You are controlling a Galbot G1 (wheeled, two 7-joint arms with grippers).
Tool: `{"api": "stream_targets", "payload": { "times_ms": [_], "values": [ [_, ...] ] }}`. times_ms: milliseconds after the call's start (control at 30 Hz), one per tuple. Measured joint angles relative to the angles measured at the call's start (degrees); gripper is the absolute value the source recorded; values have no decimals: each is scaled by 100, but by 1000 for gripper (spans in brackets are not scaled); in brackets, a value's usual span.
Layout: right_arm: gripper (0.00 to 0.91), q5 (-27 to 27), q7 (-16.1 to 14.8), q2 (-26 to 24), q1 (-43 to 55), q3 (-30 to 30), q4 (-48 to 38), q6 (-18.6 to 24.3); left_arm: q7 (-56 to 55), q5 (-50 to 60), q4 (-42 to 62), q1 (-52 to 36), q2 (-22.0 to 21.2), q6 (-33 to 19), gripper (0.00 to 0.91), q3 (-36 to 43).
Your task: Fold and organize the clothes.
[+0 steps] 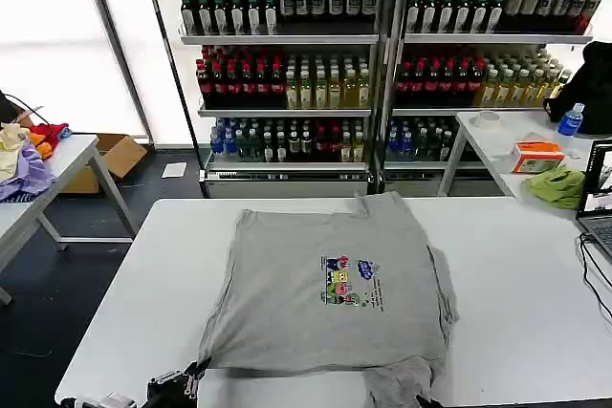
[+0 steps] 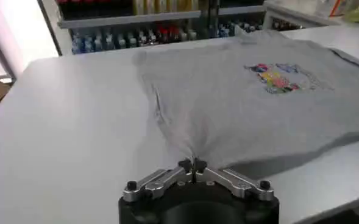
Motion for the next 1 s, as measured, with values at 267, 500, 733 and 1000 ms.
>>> {"api": "stream_targets", "payload": {
  "times_ms": [267, 500, 733, 1000],
  "values": [
    [0, 437, 249, 115, 533, -70, -62, 266, -38, -249, -97, -10, 141, 42, 30, -216],
    [0, 793, 602, 98, 1441, -129, -335, 309, -84, -827, 96, -532, 393, 51, 30, -150],
    [0, 911, 884, 26, 2300, -271, -791, 360, -103, -1528, 521, -1312, 615, 59, 30, 113],
    [0, 720, 993, 65, 3290, -612, -1539, 364, -103, -2121, 1274, -2441, 746, 61, 40, 614]
  ]
}}
